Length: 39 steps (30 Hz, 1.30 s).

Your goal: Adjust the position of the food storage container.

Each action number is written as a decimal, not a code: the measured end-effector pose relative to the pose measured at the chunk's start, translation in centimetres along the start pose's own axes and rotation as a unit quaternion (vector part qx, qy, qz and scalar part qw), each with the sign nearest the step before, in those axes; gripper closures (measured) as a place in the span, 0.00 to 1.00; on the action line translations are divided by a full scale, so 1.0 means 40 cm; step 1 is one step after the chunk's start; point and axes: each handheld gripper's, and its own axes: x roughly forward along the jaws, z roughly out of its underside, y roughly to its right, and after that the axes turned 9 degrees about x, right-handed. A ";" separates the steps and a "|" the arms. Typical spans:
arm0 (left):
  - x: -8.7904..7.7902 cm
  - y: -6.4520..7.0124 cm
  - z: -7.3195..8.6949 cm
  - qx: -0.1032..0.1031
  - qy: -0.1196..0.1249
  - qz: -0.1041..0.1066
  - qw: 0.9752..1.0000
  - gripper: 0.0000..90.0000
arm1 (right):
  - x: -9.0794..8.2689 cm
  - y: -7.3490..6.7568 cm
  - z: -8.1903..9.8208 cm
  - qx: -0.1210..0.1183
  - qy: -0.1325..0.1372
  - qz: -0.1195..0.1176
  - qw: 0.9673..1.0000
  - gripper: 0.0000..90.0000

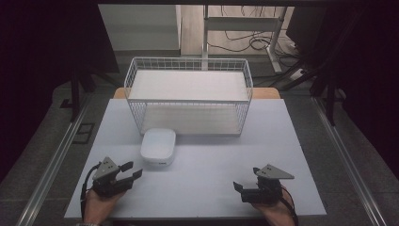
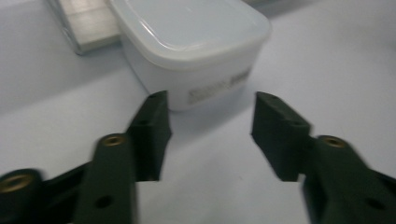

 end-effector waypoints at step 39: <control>0.220 -0.097 -0.113 0.031 -0.051 -0.010 0.998 1.00 | 0.006 0.003 -0.012 -0.002 -0.006 -0.008 1.000 0.23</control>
